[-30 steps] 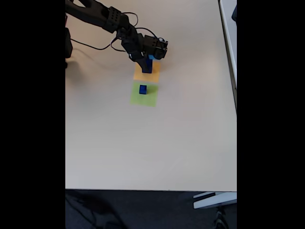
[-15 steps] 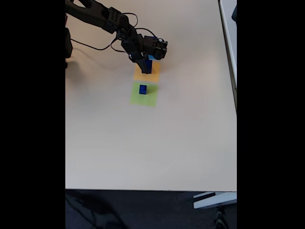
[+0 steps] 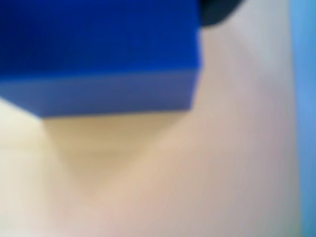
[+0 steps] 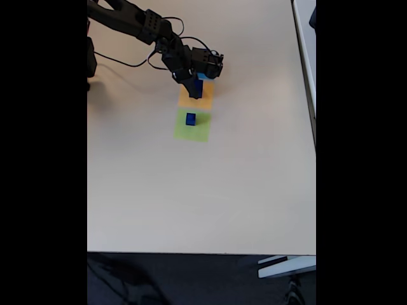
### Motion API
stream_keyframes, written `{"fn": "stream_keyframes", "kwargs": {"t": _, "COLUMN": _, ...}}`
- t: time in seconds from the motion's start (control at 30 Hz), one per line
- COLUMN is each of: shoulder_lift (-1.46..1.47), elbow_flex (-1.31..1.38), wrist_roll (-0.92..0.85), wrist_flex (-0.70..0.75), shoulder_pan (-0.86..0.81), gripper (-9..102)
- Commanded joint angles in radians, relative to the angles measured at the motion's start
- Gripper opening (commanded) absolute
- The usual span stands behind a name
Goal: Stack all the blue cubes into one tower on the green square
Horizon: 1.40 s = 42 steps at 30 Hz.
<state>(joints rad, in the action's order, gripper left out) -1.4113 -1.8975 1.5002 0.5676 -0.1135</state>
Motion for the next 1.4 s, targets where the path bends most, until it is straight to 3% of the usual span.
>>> {"fn": "stream_keyframes", "kwargs": {"t": 0.0, "shoulder_lift": -0.066, "elbow_flex": 0.089, "wrist_roll": -0.023, "wrist_flex": 0.052, "shoulder_pan": -0.014, "gripper": 24}}
{"fn": "stream_keyframes", "kwargs": {"t": 0.53, "shoulder_lift": -0.074, "elbow_flex": 0.298, "wrist_roll": -0.052, "wrist_flex": 0.256, "shoulder_pan": -0.017, "gripper": 25}}
{"fn": "stream_keyframes", "kwargs": {"t": 0.77, "shoulder_lift": -0.074, "elbow_flex": 0.408, "wrist_roll": -0.051, "wrist_flex": 0.364, "shoulder_pan": -0.017, "gripper": 33}}
{"fn": "stream_keyframes", "kwargs": {"t": 1.37, "shoulder_lift": -0.120, "elbow_flex": 0.437, "wrist_roll": -0.161, "wrist_flex": 0.437, "shoulder_pan": -0.138, "gripper": 34}}
